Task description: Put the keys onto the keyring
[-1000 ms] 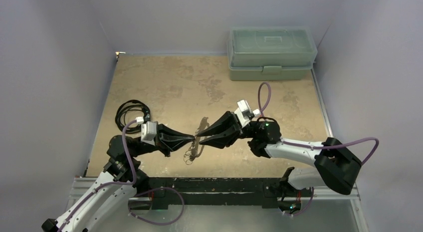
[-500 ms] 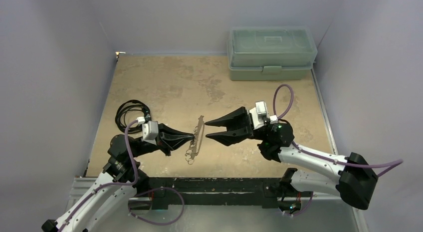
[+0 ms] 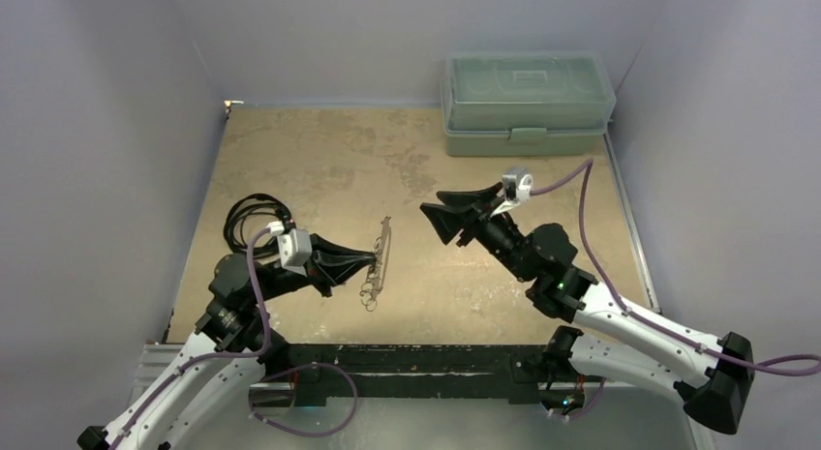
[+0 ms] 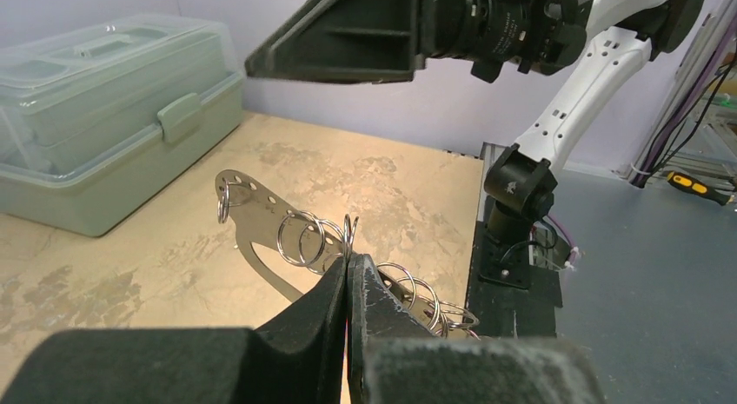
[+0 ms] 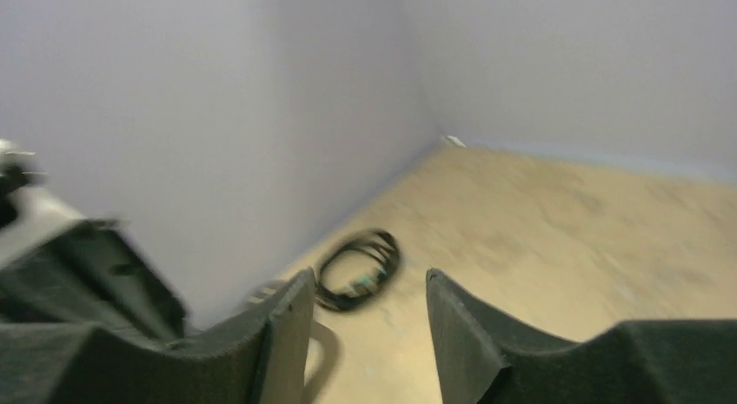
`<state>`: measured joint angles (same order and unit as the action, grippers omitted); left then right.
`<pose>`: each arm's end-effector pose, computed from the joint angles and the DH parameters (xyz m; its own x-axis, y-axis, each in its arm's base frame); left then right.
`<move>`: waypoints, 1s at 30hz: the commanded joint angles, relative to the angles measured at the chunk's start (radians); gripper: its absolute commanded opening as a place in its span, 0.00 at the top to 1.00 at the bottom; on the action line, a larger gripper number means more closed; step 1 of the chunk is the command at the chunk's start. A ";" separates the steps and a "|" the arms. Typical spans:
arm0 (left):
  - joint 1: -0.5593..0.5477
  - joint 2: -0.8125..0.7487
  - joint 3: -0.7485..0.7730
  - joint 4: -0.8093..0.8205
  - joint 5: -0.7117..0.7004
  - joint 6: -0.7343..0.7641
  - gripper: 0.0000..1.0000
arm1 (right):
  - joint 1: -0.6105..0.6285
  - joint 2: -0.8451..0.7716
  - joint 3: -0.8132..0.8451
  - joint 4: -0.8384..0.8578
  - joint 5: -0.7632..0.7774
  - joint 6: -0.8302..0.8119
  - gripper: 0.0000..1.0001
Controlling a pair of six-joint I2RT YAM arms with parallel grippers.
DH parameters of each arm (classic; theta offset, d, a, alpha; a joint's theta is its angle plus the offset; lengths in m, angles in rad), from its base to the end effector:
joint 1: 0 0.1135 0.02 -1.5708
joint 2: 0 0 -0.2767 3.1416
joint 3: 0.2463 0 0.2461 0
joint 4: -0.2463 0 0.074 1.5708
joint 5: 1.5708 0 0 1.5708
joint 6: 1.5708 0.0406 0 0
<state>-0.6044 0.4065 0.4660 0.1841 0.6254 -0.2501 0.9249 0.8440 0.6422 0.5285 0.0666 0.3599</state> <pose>0.0723 -0.0788 0.3228 -0.0374 -0.2180 -0.9752 0.9484 0.2996 -0.1034 0.1168 0.1505 0.3680 -0.0865 0.4691 -0.8789 -0.7783 0.5190 0.3535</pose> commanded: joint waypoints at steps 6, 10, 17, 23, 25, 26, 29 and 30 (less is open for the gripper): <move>0.001 0.050 0.086 -0.047 0.000 0.029 1.00 | -0.009 0.132 0.164 -0.617 0.561 0.211 0.34; 0.001 0.052 0.087 -0.049 0.006 0.023 1.00 | -0.090 0.231 0.205 -0.681 0.500 0.233 0.33; 0.000 0.055 0.085 -0.059 -0.001 0.018 1.00 | -0.256 0.413 0.257 -0.698 0.394 0.237 0.40; 0.000 0.058 0.085 -0.066 -0.009 0.012 1.00 | -0.334 0.597 0.319 -0.725 0.378 0.127 0.42; 0.000 0.058 0.083 -0.068 -0.012 0.011 1.00 | -0.363 0.665 0.347 -0.744 0.385 0.100 0.43; 0.000 0.058 0.082 -0.067 -0.013 0.010 1.00 | -0.374 0.686 0.356 -0.753 0.388 0.089 0.44; 0.001 0.062 0.082 -0.067 -0.015 0.011 1.00 | -0.401 0.743 0.367 -0.756 0.398 0.051 0.46; 0.001 0.063 0.081 -0.066 -0.014 0.009 1.00 | -0.410 0.762 0.373 -0.756 0.389 0.039 0.47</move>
<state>-0.6044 0.4648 0.5034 0.0853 0.6224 -0.2424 0.5457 1.5658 0.9680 -0.2020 0.4519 0.4736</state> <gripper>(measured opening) 0.005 0.542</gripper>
